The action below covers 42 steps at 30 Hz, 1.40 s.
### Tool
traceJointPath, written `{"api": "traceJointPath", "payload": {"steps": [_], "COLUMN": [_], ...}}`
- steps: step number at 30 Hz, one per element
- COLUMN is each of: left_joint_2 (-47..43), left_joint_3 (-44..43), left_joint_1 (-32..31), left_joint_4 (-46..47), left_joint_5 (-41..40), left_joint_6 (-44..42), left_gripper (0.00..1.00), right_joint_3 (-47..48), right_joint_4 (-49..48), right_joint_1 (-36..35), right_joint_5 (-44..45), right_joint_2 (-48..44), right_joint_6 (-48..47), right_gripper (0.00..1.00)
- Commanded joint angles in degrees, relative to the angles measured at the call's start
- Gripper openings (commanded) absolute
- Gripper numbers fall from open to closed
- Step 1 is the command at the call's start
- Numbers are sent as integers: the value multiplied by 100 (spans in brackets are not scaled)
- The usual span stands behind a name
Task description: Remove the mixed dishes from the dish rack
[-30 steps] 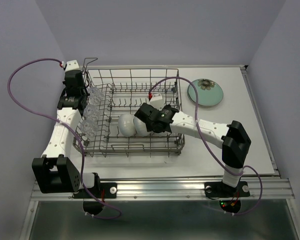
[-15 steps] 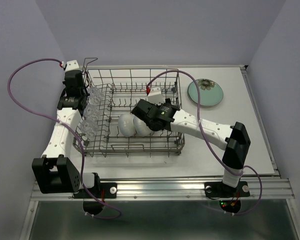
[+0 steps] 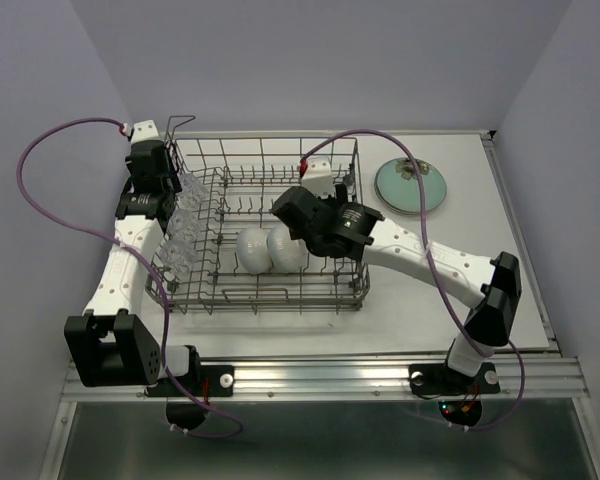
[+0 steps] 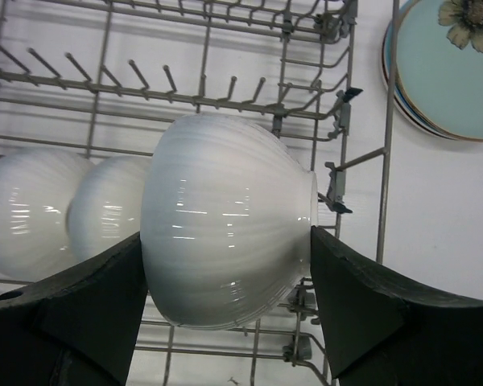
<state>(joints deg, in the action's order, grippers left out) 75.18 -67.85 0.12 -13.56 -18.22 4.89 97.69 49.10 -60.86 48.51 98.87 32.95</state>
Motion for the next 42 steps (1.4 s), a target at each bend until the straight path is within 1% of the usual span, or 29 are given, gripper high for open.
{"api": "traceJointPath", "payload": {"steps": [1, 3, 4, 5, 6, 7, 8, 9, 10, 11, 12, 13, 15, 16, 17, 18, 19, 20, 21, 22, 24, 26, 27, 28, 31, 32, 35, 40, 42], "left_joint_2": [-196, -240, -258, -310, -354, -407, -529, -609, -679, -767, -933, -1004, -1206, -1259, -1373, -1418, -1462, -1532, -1550, -1559, -1585, -1550, -1472, -1419, -1103, -1015, -576, -328, -284], "left_joint_3": [-131, -210, -272, -394, -447, -500, -605, -658, -711, -807, -852, -913, -992, -1002, -949, -914, -862, -739, -686, -633, -493, -439, -448, -448, -500, -527, -728, -923, -914], "left_joint_1": [-65, -65, -65, -65, -65, -65, -65, -65, -65, -65, -65, -65, -65, -65, -65, -65, -117, -161, -214, -362, -626, -977, -1423, -1627, -2102, -2165, -2358, -2613, -2631], "left_joint_4": [38, 29, -23, -58, -76, -85, -120, -129, -147, -129, -112, -77, 11, 72, 212, 309, 493, 591, 679, 819, 934, 1040, 1031, 1040, 1014, 970, 882, 724, 750], "left_joint_5": [274, 319, 371, 502, 573, 626, 783, 880, 1108, 1249, 1451, 1922, 2505, 2768, 3319, 3507, 3875, 4052, 4185, 4412, 4467, 4257, 4152, 4038, 3844, 3704, 3676, 3273, 3281], "left_joint_6": [215, 223, 223, 241, 241, 250, 293, 320, 381, 425, 469, 513, 671, 715, 785, 864, 909, 952, 1040, 1084, 1129, 1120, 1068, 1041, 1041, 1076, 1094, 1085, 1093], "left_gripper": [62, 69, 76, 79, 81, 84, 93, 97, 99, 99, 99, 99, 99, 99, 99, 99, 99, 99, 99, 99, 99, 99, 99, 99, 99, 99, 99, 98, 92], "right_joint_3": [-48, -75, -75, -144, -206, -276, -468, -548, -654, -750, -847, -1048, -1260, -1461, -1542, -1629, -1778, -1875, -1981, -2104, -2166, -2280, -2342, -2394, -2509, -2535, -2553, -2667, -2685], "right_joint_4": [-1147, -1262, -1402, -1638, -1641, -1902, -2026, -2245, -2378, -2483, -2606, -2895, -3221, -3553, -3705, -3880, -4169, -4372, -4618, -4968, -5331, -5822, -6285, -6508, -6817, -6957, -7019, -7221, -7265], "right_joint_1": [-119, -119, -119, -32, 30, 126, 379, 530, 688, 1064, 1259, 1417, 1838, 1954, 2112, 2270, 2620, 2806, 2973, 3236, 3396, 3511, 3572, 3572, 3572, 3572, 3625, 3677, 3678], "right_joint_5": [-70, -96, -148, -401, -404, -856, -1157, -1786, -2114, -2492, -2870, -3587, -4363, -4550, -4779, -5120, -5707, -6078, -6778, -7089, -7670, -8391, -8776, -8936, -9183, -9219, -9368, -9439, -9492], "right_joint_2": [-552, -632, -676, -815, -886, -965, -1123, -1185, -1247, -1317, -1439, -1493, -1694, -1756, -1818, -1871, -1958, -2003, -2029, -2021, -1942, -1793, -1757, -1722, -1669, -1687, -1722, -1827, -1845], "right_joint_6": [-104, -174, -201, -288, -306, -307, -307, -237, -210, -149, -70, 61, 202, 264, 326, 509, 650, 791, 1097, 1265, 1529, 1977, 2335, 2452, 2733, 2760, 2831, 2936, 3024], "right_gripper": [7, 8, 7, 7, 7, 7, 7, 6, 6, 6, 6, 6, 6, 6, 6, 6, 6, 6, 6, 6, 6, 6, 6, 6, 6, 7, 7, 7, 7]}}
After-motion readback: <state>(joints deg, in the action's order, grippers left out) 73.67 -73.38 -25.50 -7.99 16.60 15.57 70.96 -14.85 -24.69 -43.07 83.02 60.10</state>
